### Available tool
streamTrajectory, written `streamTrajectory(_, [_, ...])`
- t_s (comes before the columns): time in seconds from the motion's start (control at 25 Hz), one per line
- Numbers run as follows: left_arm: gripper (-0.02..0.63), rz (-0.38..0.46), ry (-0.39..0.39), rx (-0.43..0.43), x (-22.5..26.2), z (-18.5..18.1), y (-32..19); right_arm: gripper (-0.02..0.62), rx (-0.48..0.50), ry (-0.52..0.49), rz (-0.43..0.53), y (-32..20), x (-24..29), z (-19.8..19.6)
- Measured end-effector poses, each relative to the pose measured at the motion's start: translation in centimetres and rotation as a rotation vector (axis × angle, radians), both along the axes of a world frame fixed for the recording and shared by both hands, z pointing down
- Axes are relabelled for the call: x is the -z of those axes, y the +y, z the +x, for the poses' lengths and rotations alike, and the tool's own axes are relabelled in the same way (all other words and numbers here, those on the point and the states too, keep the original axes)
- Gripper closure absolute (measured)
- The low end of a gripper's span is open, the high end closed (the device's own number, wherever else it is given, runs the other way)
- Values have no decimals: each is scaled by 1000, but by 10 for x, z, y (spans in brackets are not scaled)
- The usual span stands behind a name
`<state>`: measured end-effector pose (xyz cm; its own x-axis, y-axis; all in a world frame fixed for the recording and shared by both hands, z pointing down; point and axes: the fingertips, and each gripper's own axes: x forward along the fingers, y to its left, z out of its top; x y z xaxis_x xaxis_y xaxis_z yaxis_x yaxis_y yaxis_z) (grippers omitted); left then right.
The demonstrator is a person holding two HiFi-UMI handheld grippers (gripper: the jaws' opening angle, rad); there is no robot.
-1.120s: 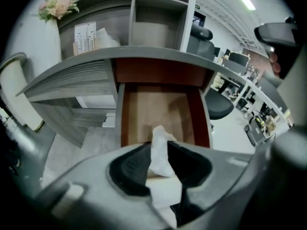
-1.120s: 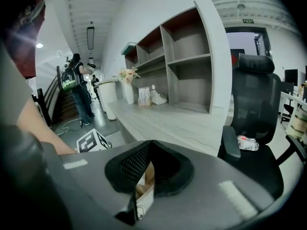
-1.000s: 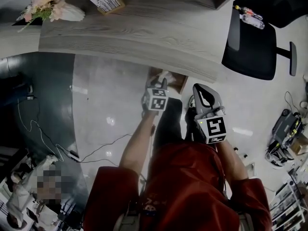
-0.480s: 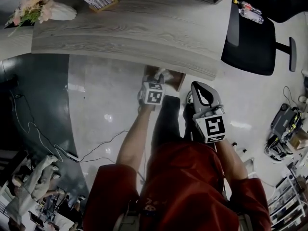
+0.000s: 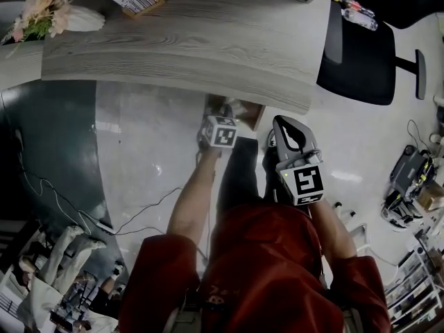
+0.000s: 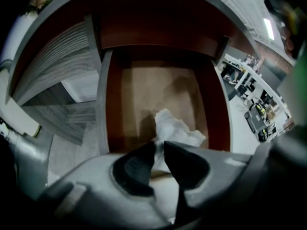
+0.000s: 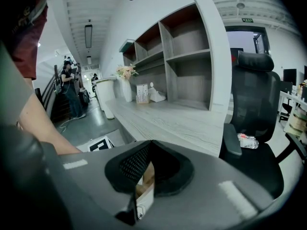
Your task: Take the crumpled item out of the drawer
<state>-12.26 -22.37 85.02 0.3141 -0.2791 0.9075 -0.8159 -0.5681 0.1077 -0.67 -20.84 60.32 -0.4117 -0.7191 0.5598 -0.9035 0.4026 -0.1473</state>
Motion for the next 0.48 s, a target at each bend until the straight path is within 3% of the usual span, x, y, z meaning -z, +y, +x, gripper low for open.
streamTrajectory(0.48, [603, 29, -17, 17, 14, -6, 5, 595, -8, -3, 12, 2, 6, 6])
